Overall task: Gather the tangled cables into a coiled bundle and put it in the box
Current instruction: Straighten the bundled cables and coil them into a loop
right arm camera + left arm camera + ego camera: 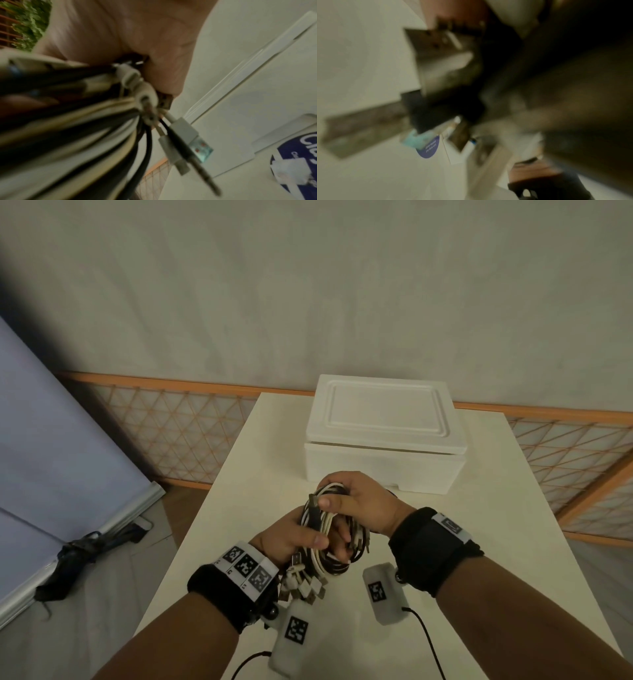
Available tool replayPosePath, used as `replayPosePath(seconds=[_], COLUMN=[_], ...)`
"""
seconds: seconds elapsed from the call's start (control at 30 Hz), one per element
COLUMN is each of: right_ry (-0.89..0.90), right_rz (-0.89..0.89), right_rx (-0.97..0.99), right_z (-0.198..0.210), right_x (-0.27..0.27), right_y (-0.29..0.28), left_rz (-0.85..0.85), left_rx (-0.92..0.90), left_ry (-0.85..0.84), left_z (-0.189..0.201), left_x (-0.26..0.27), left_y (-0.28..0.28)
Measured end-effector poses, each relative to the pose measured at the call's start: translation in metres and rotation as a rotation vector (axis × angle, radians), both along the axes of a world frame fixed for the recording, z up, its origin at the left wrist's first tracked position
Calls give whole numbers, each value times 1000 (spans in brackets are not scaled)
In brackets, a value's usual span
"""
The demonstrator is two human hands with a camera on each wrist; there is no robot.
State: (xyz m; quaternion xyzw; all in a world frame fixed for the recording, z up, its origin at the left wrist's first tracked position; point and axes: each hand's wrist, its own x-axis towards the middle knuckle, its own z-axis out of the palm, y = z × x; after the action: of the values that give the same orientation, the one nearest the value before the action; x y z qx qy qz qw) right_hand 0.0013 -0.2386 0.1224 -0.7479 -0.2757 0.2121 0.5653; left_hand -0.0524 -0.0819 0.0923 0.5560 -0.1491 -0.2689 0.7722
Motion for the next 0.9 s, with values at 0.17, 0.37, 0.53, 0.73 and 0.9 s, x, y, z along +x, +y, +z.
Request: replayPosePath(seconds=[0.17,0.37,0.53,0.73,0.9], right_ry=[-35,-12,-14,301,245], right_rz=[-204,-349,-387,-456,-480], right_rx=[-119,-182,-212,-67,-106], right_z=[-10,-15,-14,-22,-26], right_x=[5,4,5,1,-8], right_y=[-6,-2,2,-1,8], left_rz=[347,320,387,504,422], left_rx=[233,380,537,539,344], left_ry=[97,129,30,119,179], left_z=[4,17,9,0,10], left_x=[3,-2,-1,0,-5], left_y=[4,0,-5,-5,-6])
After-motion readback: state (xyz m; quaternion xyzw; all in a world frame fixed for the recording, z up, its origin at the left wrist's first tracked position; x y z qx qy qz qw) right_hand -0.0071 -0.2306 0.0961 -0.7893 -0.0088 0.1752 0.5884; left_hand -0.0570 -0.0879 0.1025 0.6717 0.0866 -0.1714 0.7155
